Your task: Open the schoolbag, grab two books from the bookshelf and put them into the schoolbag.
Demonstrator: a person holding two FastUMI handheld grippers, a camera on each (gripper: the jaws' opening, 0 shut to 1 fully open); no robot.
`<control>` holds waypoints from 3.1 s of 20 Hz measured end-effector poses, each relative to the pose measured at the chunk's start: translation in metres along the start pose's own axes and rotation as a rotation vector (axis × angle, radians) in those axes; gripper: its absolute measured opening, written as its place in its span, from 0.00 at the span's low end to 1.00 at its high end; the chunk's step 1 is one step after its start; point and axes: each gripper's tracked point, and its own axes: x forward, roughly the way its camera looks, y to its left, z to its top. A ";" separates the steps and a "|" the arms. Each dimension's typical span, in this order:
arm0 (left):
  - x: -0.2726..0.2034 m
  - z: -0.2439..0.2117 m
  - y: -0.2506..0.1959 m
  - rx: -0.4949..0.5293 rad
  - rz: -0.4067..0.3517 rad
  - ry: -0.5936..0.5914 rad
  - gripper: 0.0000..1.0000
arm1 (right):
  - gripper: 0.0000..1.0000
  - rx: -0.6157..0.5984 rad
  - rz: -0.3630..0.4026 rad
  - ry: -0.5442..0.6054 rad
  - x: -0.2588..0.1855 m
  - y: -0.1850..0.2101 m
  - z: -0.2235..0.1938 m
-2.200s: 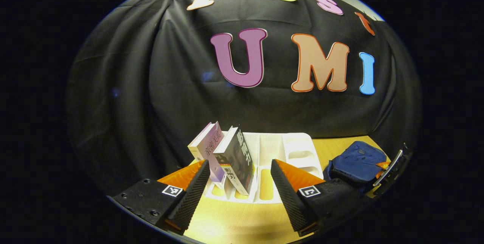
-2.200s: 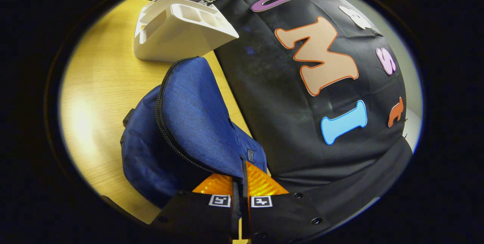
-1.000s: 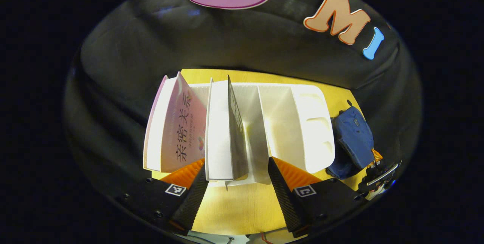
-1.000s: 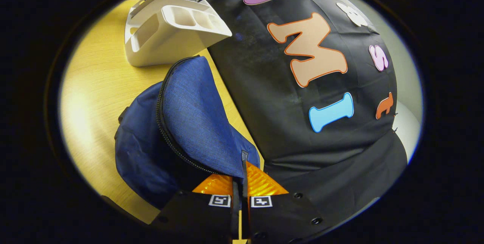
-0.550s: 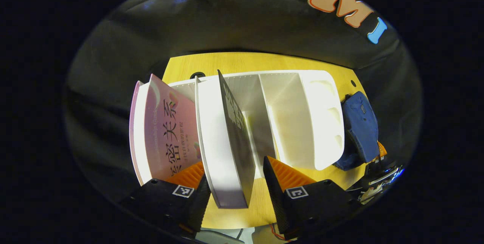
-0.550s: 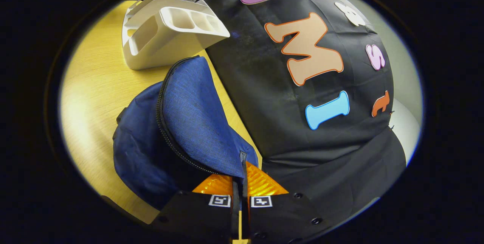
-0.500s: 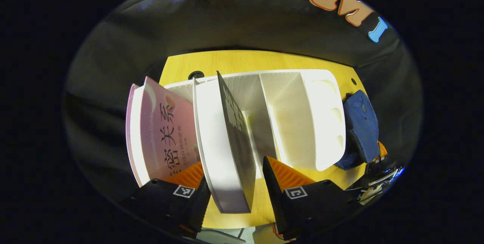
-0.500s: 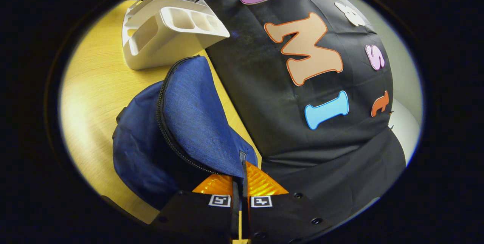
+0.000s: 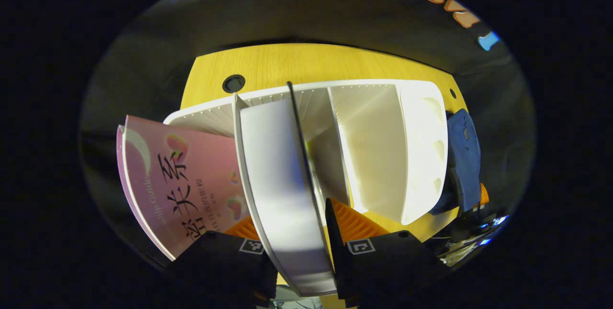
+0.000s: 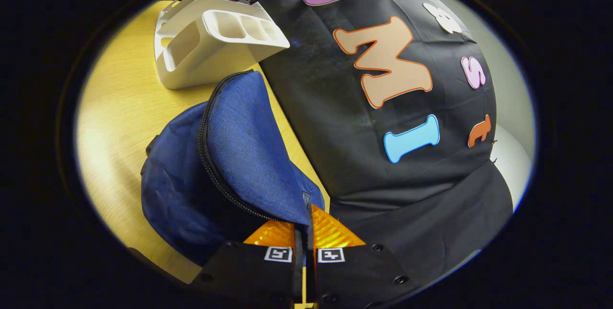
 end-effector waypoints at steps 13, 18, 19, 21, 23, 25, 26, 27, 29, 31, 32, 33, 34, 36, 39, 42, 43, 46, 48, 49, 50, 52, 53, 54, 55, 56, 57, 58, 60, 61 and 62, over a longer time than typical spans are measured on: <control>-0.019 -0.022 0.008 -0.151 0.080 0.089 0.39 | 0.06 0.016 0.010 -0.006 0.002 0.001 0.000; -0.055 -0.039 -0.004 -0.153 0.064 0.068 0.39 | 0.03 0.023 0.017 -0.016 0.003 -0.001 0.001; -0.064 -0.044 -0.007 -0.155 0.063 0.062 0.39 | 0.03 0.027 0.018 -0.019 0.003 0.000 0.001; -0.081 -0.054 -0.010 -0.143 0.067 0.052 0.39 | 0.03 0.037 0.025 -0.022 0.002 -0.001 0.000; -0.100 -0.061 -0.008 -0.140 0.088 0.026 0.39 | 0.03 0.047 0.033 -0.028 0.003 -0.002 0.001; -0.119 -0.065 -0.010 -0.159 0.088 -0.012 0.39 | 0.02 0.052 0.043 -0.039 0.004 -0.003 0.001; -0.129 -0.068 -0.011 -0.174 0.084 -0.031 0.39 | 0.02 0.055 0.048 -0.045 0.004 -0.002 0.001; -0.140 -0.070 -0.014 -0.187 0.080 -0.051 0.39 | 0.02 0.058 0.055 -0.048 0.004 -0.002 0.000; -0.159 -0.078 -0.017 -0.204 0.077 -0.092 0.39 | 0.02 0.061 0.067 -0.046 0.004 -0.003 0.000; -0.174 -0.087 -0.022 -0.221 0.067 -0.128 0.39 | 0.03 0.080 0.075 -0.046 0.005 -0.006 0.001; -0.183 -0.094 -0.027 -0.229 0.053 -0.144 0.39 | 0.02 0.098 0.083 -0.048 0.006 -0.007 0.000; -0.189 -0.100 -0.034 -0.245 0.037 -0.166 0.39 | 0.02 0.117 0.087 -0.050 0.005 -0.006 -0.001; -0.192 -0.105 -0.042 -0.255 0.017 -0.183 0.39 | 0.02 0.138 0.092 -0.052 0.005 -0.008 -0.001; -0.196 -0.113 -0.060 -0.281 -0.035 -0.216 0.39 | 0.02 0.172 0.095 -0.060 0.005 -0.014 -0.001; -0.196 -0.127 -0.083 -0.306 -0.111 -0.261 0.39 | 0.03 0.212 0.102 -0.076 0.004 -0.021 -0.004; -0.185 -0.133 -0.115 -0.326 -0.191 -0.293 0.38 | 0.02 0.249 0.119 -0.087 0.003 -0.027 -0.006; -0.178 -0.135 -0.127 -0.323 -0.217 -0.294 0.38 | 0.02 0.262 0.123 -0.089 0.002 -0.028 -0.007; -0.152 -0.141 -0.162 -0.320 -0.292 -0.302 0.38 | 0.02 0.315 0.130 -0.095 0.000 -0.037 -0.012; -0.136 -0.140 -0.189 -0.327 -0.360 -0.309 0.37 | 0.03 0.348 0.134 -0.096 0.003 -0.042 -0.013; -0.128 -0.140 -0.203 -0.338 -0.397 -0.306 0.37 | 0.03 0.360 0.137 -0.097 0.003 -0.044 -0.013; -0.121 -0.141 -0.214 -0.340 -0.429 -0.304 0.39 | 0.03 0.368 0.138 -0.100 0.003 -0.046 -0.012; -0.105 -0.138 -0.231 -0.343 -0.465 -0.307 0.38 | 0.02 0.382 0.140 -0.106 0.003 -0.048 -0.012; -0.096 -0.134 -0.240 -0.346 -0.486 -0.310 0.38 | 0.03 0.391 0.143 -0.109 0.002 -0.048 -0.012; -0.089 -0.131 -0.250 -0.355 -0.506 -0.310 0.38 | 0.03 0.398 0.143 -0.113 0.003 -0.048 -0.011; -0.081 -0.126 -0.262 -0.355 -0.536 -0.310 0.38 | 0.03 0.408 0.139 -0.119 0.003 -0.049 -0.010; -0.071 -0.124 -0.271 -0.356 -0.557 -0.317 0.38 | 0.03 0.416 0.138 -0.125 0.003 -0.051 -0.010; -0.062 -0.119 -0.280 -0.347 -0.576 -0.327 0.38 | 0.03 0.427 0.135 -0.133 0.003 -0.052 -0.010; -0.048 -0.115 -0.291 -0.342 -0.594 -0.335 0.38 | 0.06 0.437 0.137 -0.142 0.003 -0.053 -0.009; -0.025 -0.108 -0.310 -0.336 -0.626 -0.337 0.37 | 0.03 0.446 0.137 -0.148 0.003 -0.054 -0.008; -0.013 -0.105 -0.318 -0.329 -0.643 -0.338 0.37 | 0.03 0.454 0.138 -0.151 0.004 -0.055 -0.009; -0.003 -0.104 -0.325 -0.321 -0.661 -0.346 0.37 | 0.02 0.462 0.137 -0.154 0.003 -0.057 -0.009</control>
